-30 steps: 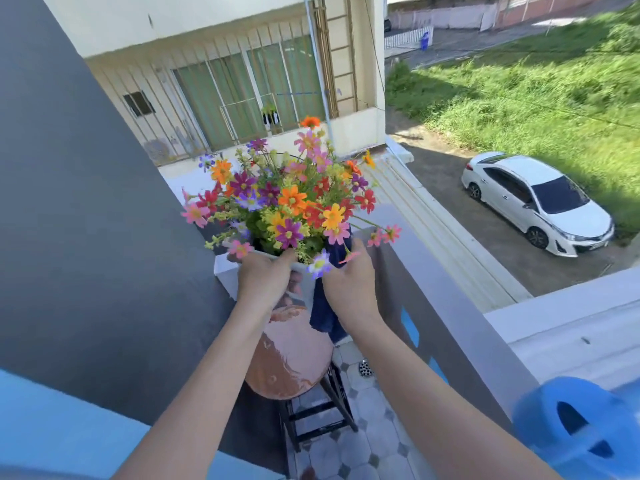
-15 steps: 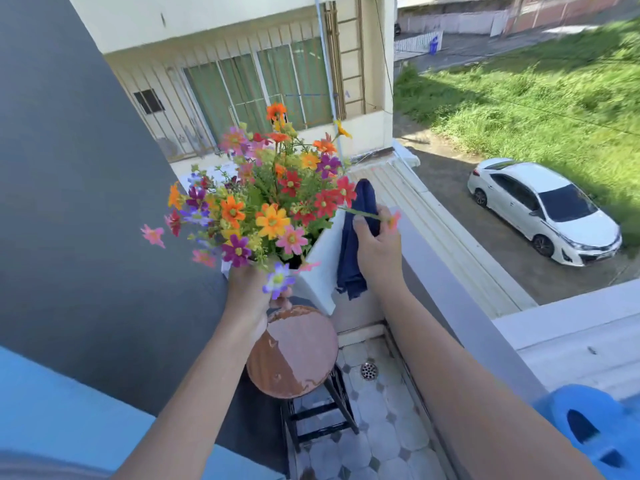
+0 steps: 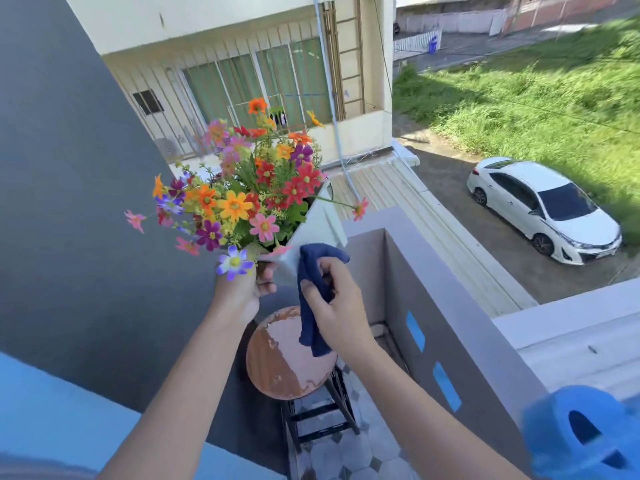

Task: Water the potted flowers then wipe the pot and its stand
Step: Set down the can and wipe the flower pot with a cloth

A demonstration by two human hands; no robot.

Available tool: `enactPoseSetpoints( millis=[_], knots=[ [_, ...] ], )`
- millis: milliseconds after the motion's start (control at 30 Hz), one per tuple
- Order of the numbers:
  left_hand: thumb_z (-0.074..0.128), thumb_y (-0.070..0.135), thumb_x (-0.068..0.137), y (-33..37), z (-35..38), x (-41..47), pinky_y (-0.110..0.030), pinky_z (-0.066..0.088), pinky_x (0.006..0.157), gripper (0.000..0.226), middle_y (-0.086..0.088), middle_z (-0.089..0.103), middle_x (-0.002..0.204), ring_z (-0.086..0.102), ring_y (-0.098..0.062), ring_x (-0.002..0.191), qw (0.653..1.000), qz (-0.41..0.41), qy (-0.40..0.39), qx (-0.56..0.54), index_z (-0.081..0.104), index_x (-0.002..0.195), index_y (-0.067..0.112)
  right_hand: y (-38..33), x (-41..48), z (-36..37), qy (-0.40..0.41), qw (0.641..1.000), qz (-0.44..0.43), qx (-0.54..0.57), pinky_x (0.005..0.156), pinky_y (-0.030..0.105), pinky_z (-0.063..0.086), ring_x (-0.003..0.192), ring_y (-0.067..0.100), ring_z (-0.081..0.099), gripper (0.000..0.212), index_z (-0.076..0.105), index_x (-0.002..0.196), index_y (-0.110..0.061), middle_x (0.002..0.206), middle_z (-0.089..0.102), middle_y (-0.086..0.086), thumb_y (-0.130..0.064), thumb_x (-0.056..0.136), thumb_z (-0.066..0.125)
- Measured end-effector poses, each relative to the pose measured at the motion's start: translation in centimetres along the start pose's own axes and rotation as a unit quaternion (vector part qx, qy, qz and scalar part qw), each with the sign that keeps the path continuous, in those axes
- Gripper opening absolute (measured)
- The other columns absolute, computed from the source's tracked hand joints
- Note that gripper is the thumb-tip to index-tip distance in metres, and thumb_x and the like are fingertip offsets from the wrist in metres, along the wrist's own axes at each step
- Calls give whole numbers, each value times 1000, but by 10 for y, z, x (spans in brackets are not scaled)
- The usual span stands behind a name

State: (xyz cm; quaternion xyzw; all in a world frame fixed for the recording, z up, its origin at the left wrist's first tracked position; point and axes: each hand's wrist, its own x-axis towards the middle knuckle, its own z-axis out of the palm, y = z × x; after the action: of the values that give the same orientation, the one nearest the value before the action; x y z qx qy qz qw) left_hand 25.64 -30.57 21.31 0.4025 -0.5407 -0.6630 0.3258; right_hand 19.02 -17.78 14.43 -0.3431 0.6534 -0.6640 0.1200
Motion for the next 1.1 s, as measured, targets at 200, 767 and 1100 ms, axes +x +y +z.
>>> enactPoseSetpoints(
  millis=[200, 767, 1100],
  knots=[
    [36, 12, 101, -9, -12, 7, -17, 39, 33, 32, -8, 56, 56, 50, -8, 33, 999, -16, -14, -27, 61, 82, 8, 23, 4, -1, 26, 997, 73, 1, 68, 30, 45, 79, 16, 60, 4, 58, 103, -21, 90, 64, -2, -20, 100, 58],
    [40, 9, 101, 5, 8, -19, -18, 38, 34, 17, -10, 50, 59, 50, -6, 33, 1000, -11, -21, 14, 55, 93, 5, -16, 77, -30, 157, 987, 16, 22, 76, 23, 39, 92, 15, 55, 22, 56, 124, -12, 107, 60, 1, -16, 102, 56],
    [34, 4, 100, 15, 13, -18, -15, 35, 33, 28, -7, 54, 48, 46, -5, 31, 1000, -3, -4, -13, 55, 82, 7, 8, 37, -24, 58, 998, 20, -20, 63, 10, 38, 77, -5, 55, 10, 61, 110, -11, 97, 65, -2, -10, 101, 57]
  ],
)
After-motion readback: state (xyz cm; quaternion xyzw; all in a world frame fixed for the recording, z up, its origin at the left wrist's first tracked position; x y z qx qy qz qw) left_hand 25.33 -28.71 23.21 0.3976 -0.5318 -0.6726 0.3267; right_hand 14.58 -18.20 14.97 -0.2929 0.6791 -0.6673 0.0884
